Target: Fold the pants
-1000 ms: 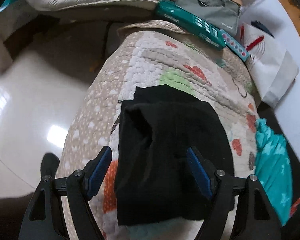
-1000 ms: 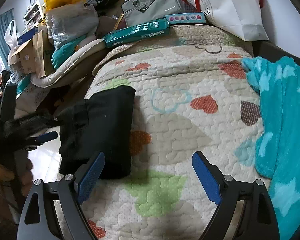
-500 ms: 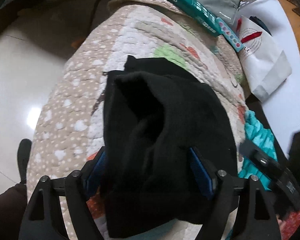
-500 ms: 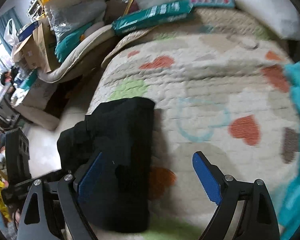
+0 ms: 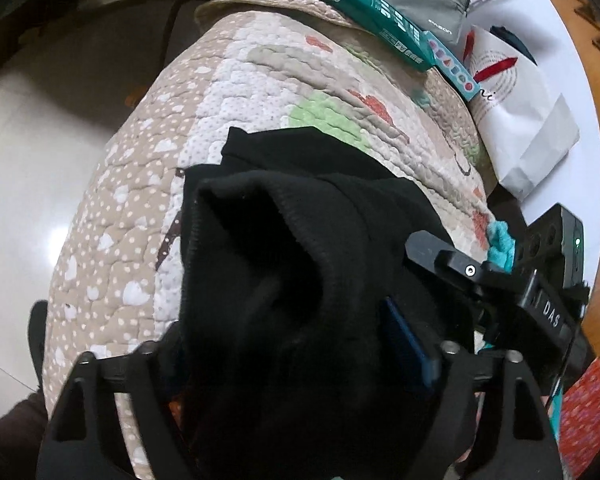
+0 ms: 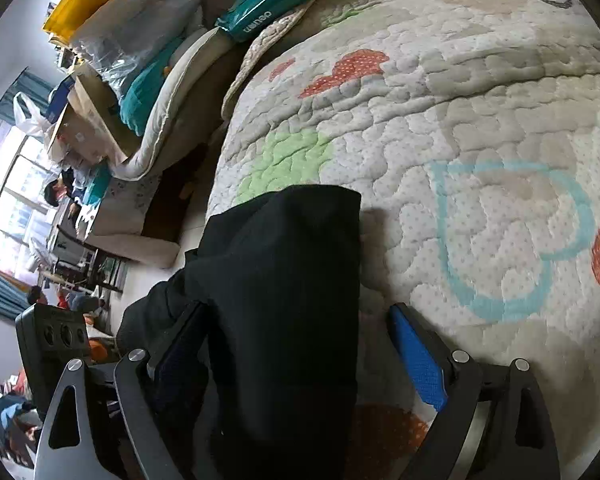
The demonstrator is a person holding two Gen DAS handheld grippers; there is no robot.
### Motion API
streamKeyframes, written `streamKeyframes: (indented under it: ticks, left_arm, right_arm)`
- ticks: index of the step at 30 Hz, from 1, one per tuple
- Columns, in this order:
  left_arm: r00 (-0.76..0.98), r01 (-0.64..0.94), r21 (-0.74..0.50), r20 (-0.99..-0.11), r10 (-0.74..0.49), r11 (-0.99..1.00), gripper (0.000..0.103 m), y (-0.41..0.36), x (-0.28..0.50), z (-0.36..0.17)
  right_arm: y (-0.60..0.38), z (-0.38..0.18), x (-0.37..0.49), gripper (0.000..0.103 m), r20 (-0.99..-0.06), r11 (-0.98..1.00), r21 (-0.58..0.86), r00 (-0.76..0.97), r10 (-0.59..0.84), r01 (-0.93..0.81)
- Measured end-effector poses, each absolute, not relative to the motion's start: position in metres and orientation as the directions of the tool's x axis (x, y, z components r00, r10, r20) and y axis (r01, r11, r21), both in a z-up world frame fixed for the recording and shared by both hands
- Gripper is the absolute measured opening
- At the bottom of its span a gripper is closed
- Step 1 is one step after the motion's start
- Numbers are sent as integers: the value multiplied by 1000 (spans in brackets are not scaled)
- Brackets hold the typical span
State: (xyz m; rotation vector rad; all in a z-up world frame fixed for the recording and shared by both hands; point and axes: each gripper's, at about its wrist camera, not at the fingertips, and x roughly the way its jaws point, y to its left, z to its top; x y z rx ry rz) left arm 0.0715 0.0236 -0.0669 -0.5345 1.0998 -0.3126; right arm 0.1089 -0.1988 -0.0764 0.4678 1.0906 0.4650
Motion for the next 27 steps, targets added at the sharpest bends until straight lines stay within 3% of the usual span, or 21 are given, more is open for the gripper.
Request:
streamKeyframes:
  ticks: [2,3,4,8,11,14,16,18,27]
  left_arm:
    - [432,-7,-551,-755,-494,835,59,22,70,-64]
    - [435,-6,-549,-754,-492,836,56,22,70,-62]
    - [440,-8,-547,-754,-488,837,54,23,68,-61]
    - [441,-47,-623,-714,-544,781,56,35,69,-68]
    - [438,-79,-688,-674,-594,722,67,39,74,-76]
    - [436,-68,-659,-695,-572,749,68,31,75,-72]
    - [444,-38,-592,-732,-518,805,54,21,71,-64]
    - [456,-21,-581,-730,-509,814,47,17,68,-57]
    - [496,-9,-660,-655,-570,751,42,27,64,-28]
  right_arm:
    - [-196,-75,107,89,-731,818,557,382,565,-143]
    - [-194,-73,105,71,-725,808,567,369,582,-159]
    - [-192,-71,103,63,-716,795,582,356,600,-169]
    - [-192,-69,103,59,-693,769,614,343,634,-182]
    - [-198,-82,110,63,-670,734,665,325,668,-136]
    - [-200,-88,111,66,-639,702,706,343,689,-93]
    - [-195,-81,108,55,-660,727,678,346,667,-107]
    - [-192,-71,105,42,-663,734,670,353,660,-113]
    - [-171,-10,95,37,-646,760,610,414,642,-225]
